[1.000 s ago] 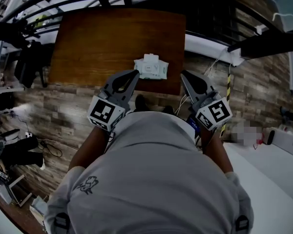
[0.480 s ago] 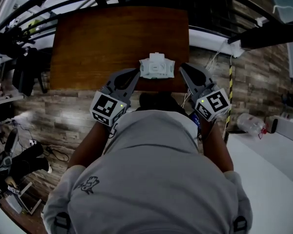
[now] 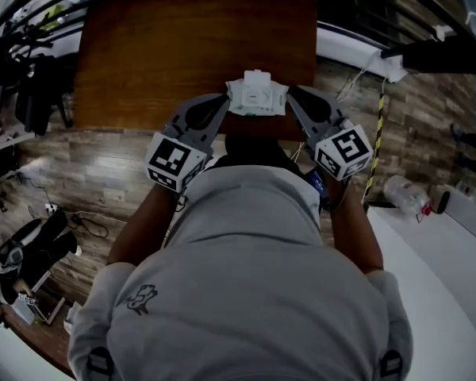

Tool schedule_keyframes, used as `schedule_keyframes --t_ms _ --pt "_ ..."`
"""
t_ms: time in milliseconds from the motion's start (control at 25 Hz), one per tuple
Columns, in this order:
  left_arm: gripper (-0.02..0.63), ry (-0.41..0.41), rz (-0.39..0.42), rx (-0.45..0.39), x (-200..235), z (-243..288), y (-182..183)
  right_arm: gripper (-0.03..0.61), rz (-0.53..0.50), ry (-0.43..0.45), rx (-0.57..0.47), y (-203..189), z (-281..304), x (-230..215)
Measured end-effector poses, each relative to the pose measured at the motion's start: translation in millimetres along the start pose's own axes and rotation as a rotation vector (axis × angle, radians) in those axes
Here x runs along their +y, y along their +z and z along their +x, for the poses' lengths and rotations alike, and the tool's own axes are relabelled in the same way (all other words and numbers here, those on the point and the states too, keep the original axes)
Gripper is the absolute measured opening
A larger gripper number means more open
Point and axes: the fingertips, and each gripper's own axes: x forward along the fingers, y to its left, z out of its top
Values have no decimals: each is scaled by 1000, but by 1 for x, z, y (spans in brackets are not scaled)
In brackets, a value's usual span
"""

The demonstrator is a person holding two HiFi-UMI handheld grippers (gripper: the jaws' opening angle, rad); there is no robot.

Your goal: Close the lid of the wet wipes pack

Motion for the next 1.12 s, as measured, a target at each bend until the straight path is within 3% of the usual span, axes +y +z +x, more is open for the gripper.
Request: schedule_keyframes --t_ms 200,400,640,1120 --pt "9 11 0 65 10 23 -24 37 31 41 33 -18 20 -10" --pt "9 14 -116 101 20 45 -45 37 53 74 61 -36 36 -23" --pt "9 30 -124 196 21 68 -82 37 76 104 119 -68 46 -42" --pt "9 61 -196 281 46 96 -135 37 127 136 184 -115 76 -70"
